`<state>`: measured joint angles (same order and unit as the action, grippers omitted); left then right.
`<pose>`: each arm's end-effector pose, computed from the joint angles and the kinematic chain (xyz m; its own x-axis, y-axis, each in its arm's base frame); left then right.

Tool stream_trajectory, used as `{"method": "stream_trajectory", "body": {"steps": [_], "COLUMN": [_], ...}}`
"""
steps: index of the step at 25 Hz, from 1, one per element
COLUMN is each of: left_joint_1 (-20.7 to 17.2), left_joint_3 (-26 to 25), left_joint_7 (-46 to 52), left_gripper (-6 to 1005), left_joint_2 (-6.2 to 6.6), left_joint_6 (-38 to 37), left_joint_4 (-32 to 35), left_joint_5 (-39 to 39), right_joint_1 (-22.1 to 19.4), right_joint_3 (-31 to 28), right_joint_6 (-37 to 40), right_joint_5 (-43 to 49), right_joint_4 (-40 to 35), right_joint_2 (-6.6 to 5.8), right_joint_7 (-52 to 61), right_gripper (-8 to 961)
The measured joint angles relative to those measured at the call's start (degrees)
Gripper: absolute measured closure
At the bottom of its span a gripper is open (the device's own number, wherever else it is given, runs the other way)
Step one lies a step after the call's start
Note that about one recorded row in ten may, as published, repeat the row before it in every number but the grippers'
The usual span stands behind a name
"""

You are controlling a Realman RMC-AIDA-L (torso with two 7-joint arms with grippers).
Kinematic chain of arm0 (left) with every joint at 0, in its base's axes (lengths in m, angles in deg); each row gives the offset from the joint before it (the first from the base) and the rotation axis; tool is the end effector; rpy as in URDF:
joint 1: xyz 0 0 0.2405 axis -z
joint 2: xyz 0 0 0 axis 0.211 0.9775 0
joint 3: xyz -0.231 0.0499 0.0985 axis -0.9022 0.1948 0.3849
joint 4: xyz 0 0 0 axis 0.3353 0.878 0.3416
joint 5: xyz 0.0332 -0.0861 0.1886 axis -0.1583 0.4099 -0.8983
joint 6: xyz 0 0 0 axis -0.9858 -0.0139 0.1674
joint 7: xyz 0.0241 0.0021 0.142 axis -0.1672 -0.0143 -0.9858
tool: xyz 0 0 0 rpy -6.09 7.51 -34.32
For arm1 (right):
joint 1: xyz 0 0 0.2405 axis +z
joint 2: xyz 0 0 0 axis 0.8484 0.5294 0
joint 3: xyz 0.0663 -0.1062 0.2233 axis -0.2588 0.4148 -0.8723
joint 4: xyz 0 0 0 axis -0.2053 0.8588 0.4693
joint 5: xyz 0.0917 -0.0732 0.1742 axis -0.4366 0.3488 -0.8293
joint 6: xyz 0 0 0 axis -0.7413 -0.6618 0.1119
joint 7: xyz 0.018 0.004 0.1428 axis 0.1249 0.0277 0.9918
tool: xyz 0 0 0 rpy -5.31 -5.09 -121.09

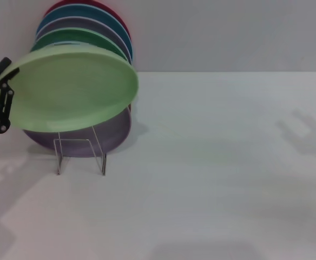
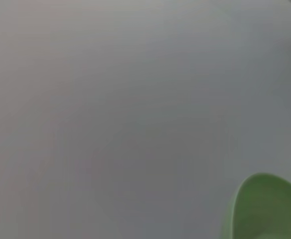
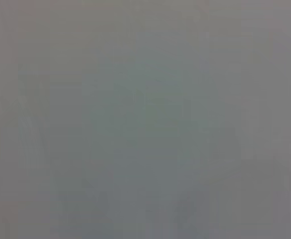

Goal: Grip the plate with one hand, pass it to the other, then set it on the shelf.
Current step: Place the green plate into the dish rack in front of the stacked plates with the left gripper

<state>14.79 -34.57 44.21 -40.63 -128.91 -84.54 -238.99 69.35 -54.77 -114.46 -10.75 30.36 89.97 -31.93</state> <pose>-0.2872 0.2989 0.0618 0.6877 -0.6952 0.2094 -0.0157 -0.3026 -0.9530 0.2884 0.2986 0.0868 0.3242 0.0152 -0.9459 -0.7373 -0.6224 -0.2627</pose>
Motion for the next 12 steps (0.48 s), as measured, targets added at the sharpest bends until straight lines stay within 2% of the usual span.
{"method": "stream_trajectory", "body": {"steps": [12], "left_joint_1": [0.23], "left_joint_3": [1.36], "left_joint_7": [-1.55], "left_gripper": [942], "left_joint_2": [0.03], "left_joint_6": [2.22], "left_joint_4": [0.19], "left_joint_5": [0.00], "right_joint_1": [0.03], "right_joint_3": [0.61], "right_joint_6": [-0.03], "right_joint_5": [0.08], "right_joint_4": [-0.29], "right_joint_2": [0.02], "right_joint_7": [-0.09], "right_gripper": [251]}}
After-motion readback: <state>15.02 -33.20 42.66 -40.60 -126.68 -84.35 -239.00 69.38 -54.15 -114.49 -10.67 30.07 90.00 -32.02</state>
